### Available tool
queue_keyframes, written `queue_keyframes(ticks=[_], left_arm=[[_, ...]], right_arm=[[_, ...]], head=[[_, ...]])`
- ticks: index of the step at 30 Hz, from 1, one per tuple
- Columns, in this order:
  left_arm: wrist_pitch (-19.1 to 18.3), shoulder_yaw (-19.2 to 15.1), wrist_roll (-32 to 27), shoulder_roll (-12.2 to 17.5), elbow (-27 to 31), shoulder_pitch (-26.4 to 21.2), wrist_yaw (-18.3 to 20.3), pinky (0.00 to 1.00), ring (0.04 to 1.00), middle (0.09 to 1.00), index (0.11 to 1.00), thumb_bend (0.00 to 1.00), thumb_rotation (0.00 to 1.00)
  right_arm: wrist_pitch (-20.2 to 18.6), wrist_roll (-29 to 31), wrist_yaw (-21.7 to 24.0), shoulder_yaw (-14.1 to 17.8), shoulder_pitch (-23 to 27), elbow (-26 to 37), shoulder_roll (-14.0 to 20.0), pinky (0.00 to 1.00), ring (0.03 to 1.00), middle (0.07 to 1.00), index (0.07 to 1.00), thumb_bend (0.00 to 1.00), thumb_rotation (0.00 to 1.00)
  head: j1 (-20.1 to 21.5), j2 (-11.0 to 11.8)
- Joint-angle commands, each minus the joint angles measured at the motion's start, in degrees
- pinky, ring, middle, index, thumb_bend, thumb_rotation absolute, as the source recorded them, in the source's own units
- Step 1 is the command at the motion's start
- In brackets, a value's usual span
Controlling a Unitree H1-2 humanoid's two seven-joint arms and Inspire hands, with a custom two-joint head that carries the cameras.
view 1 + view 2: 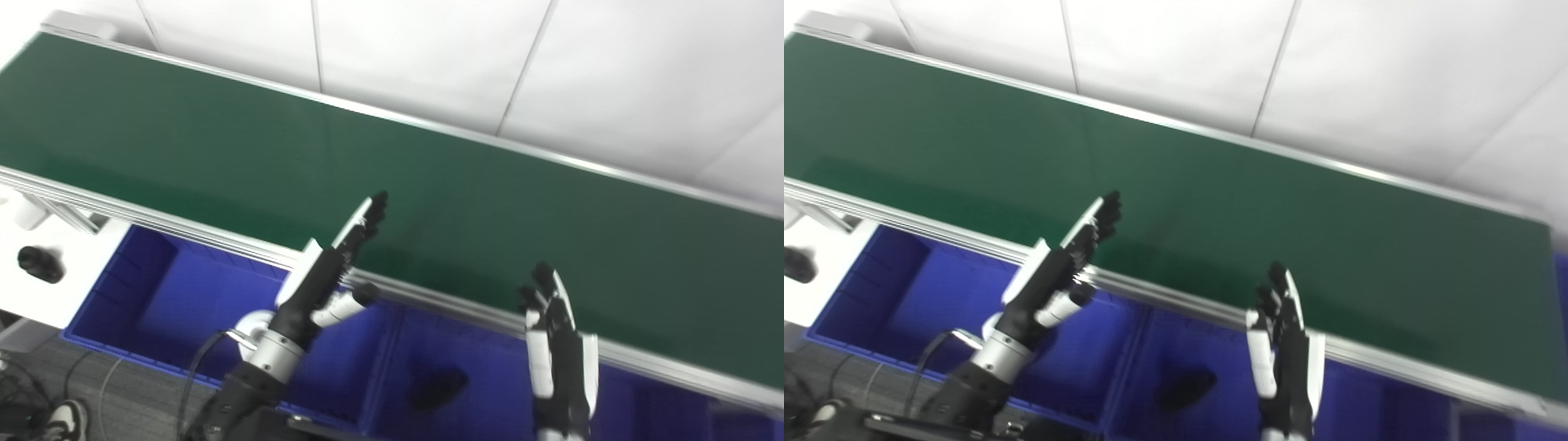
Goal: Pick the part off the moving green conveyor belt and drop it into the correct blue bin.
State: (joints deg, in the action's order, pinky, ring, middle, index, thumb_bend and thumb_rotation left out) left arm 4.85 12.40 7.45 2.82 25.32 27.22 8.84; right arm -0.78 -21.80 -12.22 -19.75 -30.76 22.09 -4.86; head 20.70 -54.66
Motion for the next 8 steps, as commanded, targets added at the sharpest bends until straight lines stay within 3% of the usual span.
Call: queue_keyframes(ticks=[1, 2, 3, 4, 8], left_arm=[[-0.7, -0.4, -2.4, 0.8, 4.1, 0.5, 0.2, 0.99, 0.993, 1.0, 1.0, 0.89, 0.97], [-1.2, -0.7, -3.4, 1.4, 5.0, 0.5, 0.5, 0.99, 0.993, 1.0, 1.0, 0.89, 0.97], [-1.6, -0.9, -4.1, 1.9, 5.6, 0.4, 0.8, 1.0, 0.997, 1.0, 1.0, 0.91, 0.99], [-1.2, -1.3, -5.5, 2.7, 5.5, 0.2, 1.3, 1.0, 1.0, 1.0, 1.0, 0.92, 1.0], [1.1, -2.3, -9.0, 4.1, 3.1, -1.2, 2.2, 1.0, 0.996, 1.0, 1.0, 0.92, 0.99]], right_arm=[[3.8, -3.9, -3.7, -9.1, -3.1, -1.6, -9.9, 0.85, 0.859, 0.927, 0.923, 0.74, 1.0], [4.1, -4.7, -5.0, -9.7, -3.3, -2.1, -10.5, 0.85, 0.858, 0.926, 0.923, 0.74, 1.0], [4.2, -5.2, -5.9, -10.2, -3.3, -2.4, -11.0, 0.85, 0.857, 0.926, 0.919, 0.74, 1.0], [4.6, -5.8, -7.2, -10.7, -3.3, -3.1, -11.4, 0.85, 0.86, 0.926, 0.917, 0.74, 1.0], [6.0, -6.4, -10.4, -11.9, -2.7, -5.4, -12.6, 0.88, 0.896, 0.947, 0.923, 0.7, 1.0]], head=[[0.7, 0.0], [5.0, -0.3], [5.0, -0.3], [9.4, -0.4], [14.4, 0.1]])
